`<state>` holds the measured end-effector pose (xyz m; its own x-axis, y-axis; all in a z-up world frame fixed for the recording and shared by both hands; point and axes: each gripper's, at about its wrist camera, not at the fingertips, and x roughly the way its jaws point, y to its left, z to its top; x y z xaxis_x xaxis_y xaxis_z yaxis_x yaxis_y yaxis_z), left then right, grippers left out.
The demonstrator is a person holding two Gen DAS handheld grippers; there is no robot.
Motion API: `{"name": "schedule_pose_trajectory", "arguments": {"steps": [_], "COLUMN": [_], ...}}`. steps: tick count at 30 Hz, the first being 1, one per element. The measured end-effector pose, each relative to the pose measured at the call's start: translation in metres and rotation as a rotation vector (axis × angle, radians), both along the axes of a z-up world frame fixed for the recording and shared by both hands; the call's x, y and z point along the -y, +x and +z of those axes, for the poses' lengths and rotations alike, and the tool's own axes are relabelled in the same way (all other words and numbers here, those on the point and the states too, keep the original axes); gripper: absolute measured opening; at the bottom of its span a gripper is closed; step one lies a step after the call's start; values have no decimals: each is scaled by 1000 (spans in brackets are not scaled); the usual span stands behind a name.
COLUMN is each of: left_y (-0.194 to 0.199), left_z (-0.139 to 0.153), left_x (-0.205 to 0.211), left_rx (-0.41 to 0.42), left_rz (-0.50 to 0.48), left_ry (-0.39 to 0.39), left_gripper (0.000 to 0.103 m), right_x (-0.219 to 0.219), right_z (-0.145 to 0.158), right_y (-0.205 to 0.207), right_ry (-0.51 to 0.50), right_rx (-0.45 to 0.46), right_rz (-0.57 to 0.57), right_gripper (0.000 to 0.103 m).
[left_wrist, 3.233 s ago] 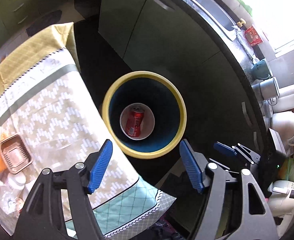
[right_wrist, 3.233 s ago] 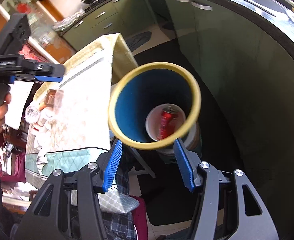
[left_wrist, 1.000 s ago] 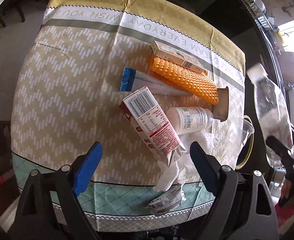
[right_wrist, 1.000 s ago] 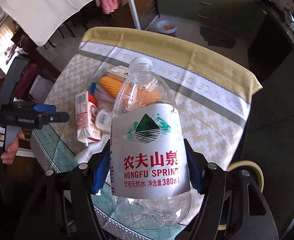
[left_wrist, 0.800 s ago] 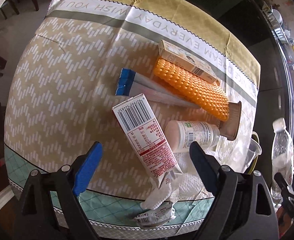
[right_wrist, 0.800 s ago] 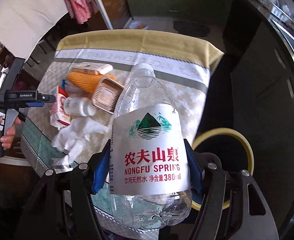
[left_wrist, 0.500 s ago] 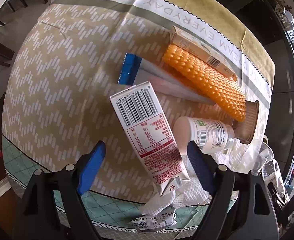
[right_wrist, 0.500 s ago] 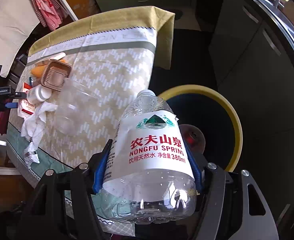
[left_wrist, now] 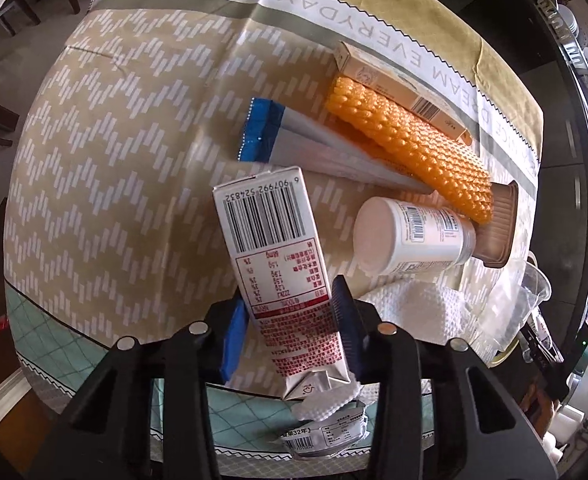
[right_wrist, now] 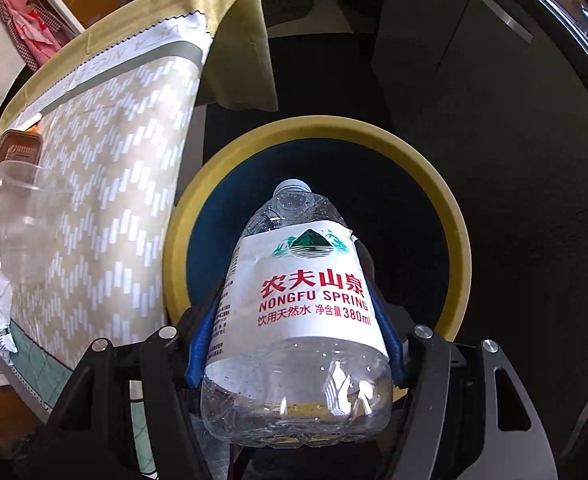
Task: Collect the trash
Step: 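Drop the bottle into the bin with the right gripper while the left gripper grasps the milk carton, then carry the milk carton over the bin and open the left gripper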
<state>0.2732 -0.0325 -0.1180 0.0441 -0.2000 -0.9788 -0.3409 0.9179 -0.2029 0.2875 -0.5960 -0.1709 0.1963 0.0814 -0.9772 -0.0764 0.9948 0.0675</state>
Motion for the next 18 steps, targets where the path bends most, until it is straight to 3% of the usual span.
{"name": "schedule_pose_trajectory", "arguments": {"steps": [6,12,18], "left_y": [1,-1,-13], "left_z": [1,7,33], "left_x": [8,18,14], "left_rx": [6,40,93], "left_rz": [-66,-116,-170], "left_ry": [14,43,53], "left_gripper": [39,39,34], "right_x": [9,11,10], "right_z": [-16,6,26], "right_y": [2,-15,-52], "right_ry": [-78,-24,81], "right_rx": [4,62,133], "right_rz": [-32,-60,-65], "right_gripper": [74,74,74]}}
